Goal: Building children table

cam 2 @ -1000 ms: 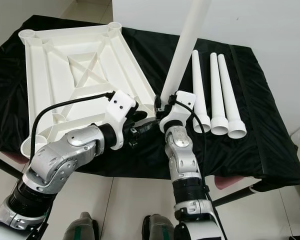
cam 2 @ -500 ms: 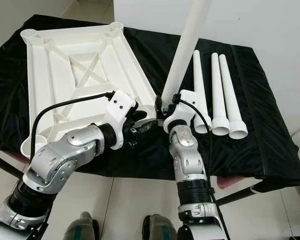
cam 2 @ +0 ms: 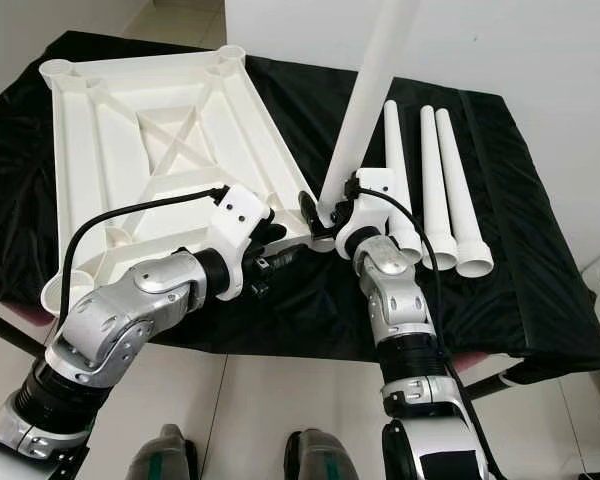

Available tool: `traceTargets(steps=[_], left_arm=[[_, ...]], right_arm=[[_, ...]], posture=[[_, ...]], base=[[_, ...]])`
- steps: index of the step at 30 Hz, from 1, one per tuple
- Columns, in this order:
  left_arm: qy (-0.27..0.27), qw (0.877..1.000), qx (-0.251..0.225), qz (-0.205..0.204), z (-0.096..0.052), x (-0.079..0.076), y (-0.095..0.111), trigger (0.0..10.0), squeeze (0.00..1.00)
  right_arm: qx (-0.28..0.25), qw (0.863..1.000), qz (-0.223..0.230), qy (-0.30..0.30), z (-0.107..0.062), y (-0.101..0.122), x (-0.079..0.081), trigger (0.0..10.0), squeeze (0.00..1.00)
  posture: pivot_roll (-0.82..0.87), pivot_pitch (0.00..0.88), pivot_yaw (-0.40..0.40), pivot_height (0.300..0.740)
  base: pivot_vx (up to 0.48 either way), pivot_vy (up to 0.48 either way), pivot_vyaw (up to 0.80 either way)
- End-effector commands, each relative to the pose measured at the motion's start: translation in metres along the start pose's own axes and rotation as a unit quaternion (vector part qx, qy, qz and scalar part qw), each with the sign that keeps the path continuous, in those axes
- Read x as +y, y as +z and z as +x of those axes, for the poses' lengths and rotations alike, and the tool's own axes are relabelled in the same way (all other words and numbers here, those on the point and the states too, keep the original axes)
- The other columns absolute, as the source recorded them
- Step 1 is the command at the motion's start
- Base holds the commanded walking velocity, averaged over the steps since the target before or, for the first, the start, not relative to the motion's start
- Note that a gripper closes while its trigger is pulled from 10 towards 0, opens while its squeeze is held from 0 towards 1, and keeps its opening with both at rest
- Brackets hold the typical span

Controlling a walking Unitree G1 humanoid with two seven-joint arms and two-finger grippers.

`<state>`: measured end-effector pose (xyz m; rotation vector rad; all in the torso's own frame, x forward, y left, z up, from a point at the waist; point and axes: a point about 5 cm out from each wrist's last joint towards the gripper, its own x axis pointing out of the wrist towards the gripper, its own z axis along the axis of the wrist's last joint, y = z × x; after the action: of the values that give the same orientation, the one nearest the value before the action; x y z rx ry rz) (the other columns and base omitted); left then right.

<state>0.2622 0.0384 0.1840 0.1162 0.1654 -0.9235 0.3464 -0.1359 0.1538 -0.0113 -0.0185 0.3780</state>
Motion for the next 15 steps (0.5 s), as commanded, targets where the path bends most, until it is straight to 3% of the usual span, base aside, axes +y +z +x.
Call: traceTargets(steps=[1,12,13,14,15], left_arm=[[-0.006,1.000,-0.002,0.010,0.001,0.002,0.001,10.0,0.00],[-0.007,1.000,-0.002,0.017,-0.002,0.004,0.003,10.0,0.00],[-0.008,1.000,-0.002,0.018,-0.002,0.004,0.003,10.0,0.00],[-0.008,1.000,-0.002,0.018,-0.002,0.004,0.003,10.0,0.00],[-0.008,1.000,-0.002,0.019,-0.003,0.004,0.003,10.0,0.00]], right_arm=[[-0.002,1.000,0.005,0.016,0.003,0.001,-0.008,10.0,0.00],[0.001,0.997,-0.008,0.082,0.007,-0.002,-0.015,9.9,0.00],[0.006,0.996,-0.011,0.092,0.006,-0.005,-0.017,4.9,0.00],[0.006,0.996,-0.011,0.092,0.006,-0.005,-0.017,4.9,0.00],[0.011,0.995,-0.007,0.103,0.006,-0.007,-0.019,2.0,0.00]], posture=[[0.00,0.029,-0.069,0.740],[0.01,0.030,-0.070,0.740],[0.01,0.030,-0.069,0.740],[0.01,0.030,-0.069,0.740],[0.01,0.030,-0.070,0.740]], base=[[0.000,0.000,0.00],[0.000,0.000,0.00],[0.000,0.000,0.00],[0.000,0.000,0.00],[0.000,0.000,0.00]])
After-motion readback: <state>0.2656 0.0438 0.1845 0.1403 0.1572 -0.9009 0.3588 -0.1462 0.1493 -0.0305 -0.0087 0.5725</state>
